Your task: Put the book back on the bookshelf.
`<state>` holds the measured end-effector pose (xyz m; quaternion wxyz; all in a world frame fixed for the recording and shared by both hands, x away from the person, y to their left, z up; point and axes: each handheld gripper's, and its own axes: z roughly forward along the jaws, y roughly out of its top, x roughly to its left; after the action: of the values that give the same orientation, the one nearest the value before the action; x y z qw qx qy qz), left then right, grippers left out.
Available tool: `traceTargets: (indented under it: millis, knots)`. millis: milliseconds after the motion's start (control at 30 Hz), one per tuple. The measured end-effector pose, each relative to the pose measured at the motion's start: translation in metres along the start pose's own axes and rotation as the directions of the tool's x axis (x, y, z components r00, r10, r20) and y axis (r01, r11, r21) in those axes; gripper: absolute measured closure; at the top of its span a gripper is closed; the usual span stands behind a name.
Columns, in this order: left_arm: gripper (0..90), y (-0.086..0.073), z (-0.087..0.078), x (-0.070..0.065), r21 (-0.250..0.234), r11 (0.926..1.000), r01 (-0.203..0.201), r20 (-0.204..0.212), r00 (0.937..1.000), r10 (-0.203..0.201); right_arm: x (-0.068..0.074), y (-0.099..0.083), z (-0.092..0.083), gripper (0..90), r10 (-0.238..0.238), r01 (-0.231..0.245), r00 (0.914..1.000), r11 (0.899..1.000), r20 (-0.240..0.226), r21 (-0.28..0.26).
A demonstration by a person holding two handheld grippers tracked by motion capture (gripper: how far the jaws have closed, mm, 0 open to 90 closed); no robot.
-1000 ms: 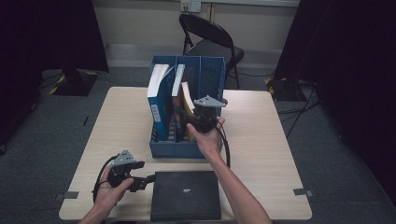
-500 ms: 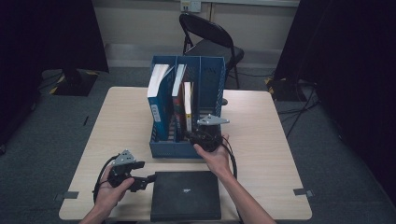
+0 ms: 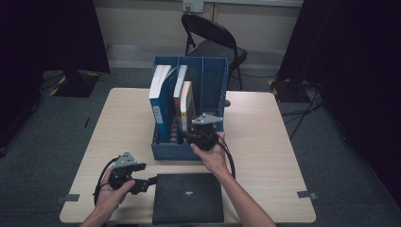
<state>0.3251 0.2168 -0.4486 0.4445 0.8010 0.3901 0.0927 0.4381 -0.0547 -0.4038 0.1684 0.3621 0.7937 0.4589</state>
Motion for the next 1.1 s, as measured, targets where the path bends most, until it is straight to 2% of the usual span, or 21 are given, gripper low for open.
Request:
traceTargets:
  millis: [100,267,567,867,1100]
  knots:
    - [23.6,0.000,0.001,0.001,-0.001,1.0000,0.005,-0.002,1.0000,-0.005,-0.005,0.002,0.003,69.0,0.014,-0.014,0.9997,1.000,0.021,-0.004]
    - [23.6,0.000,0.000,0.001,0.002,1.0000,0.004,-0.003,1.0000,-0.004,-0.013,0.012,0.011,69.8,0.002,-0.003,0.9983,1.000,0.059,0.021]
    - [23.6,0.000,-0.001,0.002,0.001,1.0000,0.006,-0.003,1.0000,-0.006,-0.025,0.022,0.025,70.3,0.033,-0.035,0.9961,0.999,0.082,0.022]
    - [23.6,-0.001,-0.001,0.003,-0.005,1.0000,0.008,-0.003,1.0000,-0.008,-0.037,0.029,0.036,70.1,0.058,-0.059,0.9952,0.998,0.080,0.010]
    - [23.6,0.000,0.000,0.003,0.001,1.0000,0.009,-0.005,0.9999,-0.009,-0.035,0.029,0.038,69.7,0.048,-0.048,0.9950,0.999,0.088,0.002]
